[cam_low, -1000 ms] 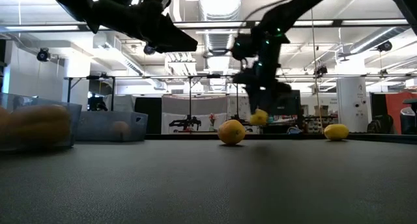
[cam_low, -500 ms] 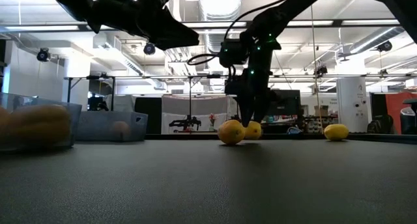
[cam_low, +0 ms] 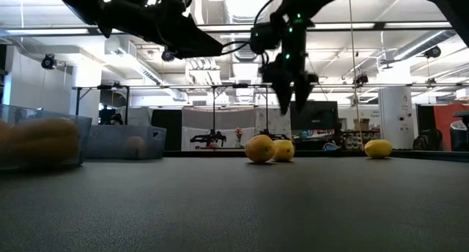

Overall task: Sort produce into baskets
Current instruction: Move the lemon to the center of the table

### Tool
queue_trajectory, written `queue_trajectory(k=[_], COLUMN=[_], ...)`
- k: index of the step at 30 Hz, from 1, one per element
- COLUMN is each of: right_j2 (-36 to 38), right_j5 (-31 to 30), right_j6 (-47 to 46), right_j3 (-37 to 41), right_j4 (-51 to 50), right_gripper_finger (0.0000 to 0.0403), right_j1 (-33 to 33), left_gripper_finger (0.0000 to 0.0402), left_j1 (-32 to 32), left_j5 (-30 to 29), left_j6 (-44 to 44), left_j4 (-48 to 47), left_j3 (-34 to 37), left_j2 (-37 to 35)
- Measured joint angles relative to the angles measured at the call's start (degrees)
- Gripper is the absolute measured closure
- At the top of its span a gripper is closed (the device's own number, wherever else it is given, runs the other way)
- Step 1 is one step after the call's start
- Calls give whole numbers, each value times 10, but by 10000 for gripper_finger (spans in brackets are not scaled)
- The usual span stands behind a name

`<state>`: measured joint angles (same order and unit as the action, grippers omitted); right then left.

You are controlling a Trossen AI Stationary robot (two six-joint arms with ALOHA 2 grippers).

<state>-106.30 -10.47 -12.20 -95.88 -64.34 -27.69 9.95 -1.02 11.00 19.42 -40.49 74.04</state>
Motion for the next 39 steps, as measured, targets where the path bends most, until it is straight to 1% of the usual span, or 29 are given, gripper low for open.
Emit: queue_trajectory(k=[3,6,8,11,15,20,25,29,33,39], right_j2=[1,1,1,-7,-12,-11,-11,-11,-11,-23], right_j5=[-59,-109,-121,-115,-106,-106,-135,-161,-193,-196], right_j6=[64,140,169,176,200,235,254,277,307,306], right_j3=[-46,-57,-52,-36,8,80,150,189,214,216], right_j4=[-82,-156,-182,-208,-210,-188,-141,-95,-54,-55], right_gripper_finger=[40,40,40,39,39,39,39,39,39,39], right_j1=[-20,-49,-74,-115,-149,-166,-181,-191,-202,-229], left_gripper_finger=[171,171,171,171,171,171,171,171,171,171], left_j1=[0,0,0,0,0,0,0,0,0,0], left_j5=[-13,-32,-44,-46,-46,-46,-46,-46,-46,-46], left_j6=[11,16,19,20,20,20,22,21,20,20], left_j4=[-4,-4,-7,-10,-14,-14,-13,-13,-13,-13], left_j3=[3,5,5,5,5,5,5,5,5,5], left_j2=[0,0,0,0,0,0,0,0,0,0])
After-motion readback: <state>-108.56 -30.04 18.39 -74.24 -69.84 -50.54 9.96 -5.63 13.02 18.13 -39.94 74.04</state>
